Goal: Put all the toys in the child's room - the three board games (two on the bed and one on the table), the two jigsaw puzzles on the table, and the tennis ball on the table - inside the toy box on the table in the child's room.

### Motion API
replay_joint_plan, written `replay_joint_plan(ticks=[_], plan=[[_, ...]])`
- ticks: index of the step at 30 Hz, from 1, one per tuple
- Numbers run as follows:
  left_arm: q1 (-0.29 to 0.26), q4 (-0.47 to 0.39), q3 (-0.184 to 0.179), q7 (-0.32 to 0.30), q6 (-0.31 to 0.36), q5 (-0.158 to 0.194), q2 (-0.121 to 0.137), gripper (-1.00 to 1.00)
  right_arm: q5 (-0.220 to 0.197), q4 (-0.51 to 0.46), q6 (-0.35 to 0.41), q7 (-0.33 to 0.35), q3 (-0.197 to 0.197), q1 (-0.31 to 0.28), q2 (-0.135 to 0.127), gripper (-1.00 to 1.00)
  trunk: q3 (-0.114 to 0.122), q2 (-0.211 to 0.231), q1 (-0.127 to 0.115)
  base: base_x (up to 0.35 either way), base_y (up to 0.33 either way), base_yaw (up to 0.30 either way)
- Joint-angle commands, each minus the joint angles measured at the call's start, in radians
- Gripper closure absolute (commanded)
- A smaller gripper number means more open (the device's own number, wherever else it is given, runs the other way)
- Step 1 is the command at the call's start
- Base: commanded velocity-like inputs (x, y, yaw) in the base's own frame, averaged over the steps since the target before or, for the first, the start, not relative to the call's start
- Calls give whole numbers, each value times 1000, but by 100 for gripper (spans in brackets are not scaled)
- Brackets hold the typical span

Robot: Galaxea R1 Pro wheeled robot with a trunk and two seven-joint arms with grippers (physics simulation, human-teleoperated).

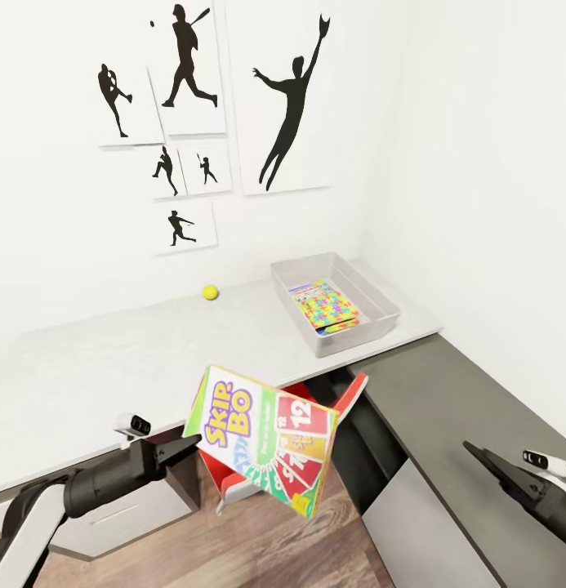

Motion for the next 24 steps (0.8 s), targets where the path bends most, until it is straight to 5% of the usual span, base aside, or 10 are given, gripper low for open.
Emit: replay_joint_plan(ticks=[1, 6, 13, 24], plan=[[0, 0, 1, -4, 2, 0, -4, 100, -3, 0, 10, 0, 0, -1, 0, -100, -1, -1, 0, 0, 0, 0], [1, 0, 4, -24, -5, 5, -38, 100, -3, 0, 11, -15, 4, -1, 1, -100, -1, -1, 0, 0, 0, 0], [4, 0, 3, -151, -16, 4, -44, 100, -3, 0, 10, -38, 7, -1, 1, -100, -1, -1, 0, 0, 0, 0], [8, 0, 5, -177, -15, 4, -58, 100, -3, 0, 8, -41, 6, -1, 1, -100, -1, -1, 0, 0, 0, 0]])
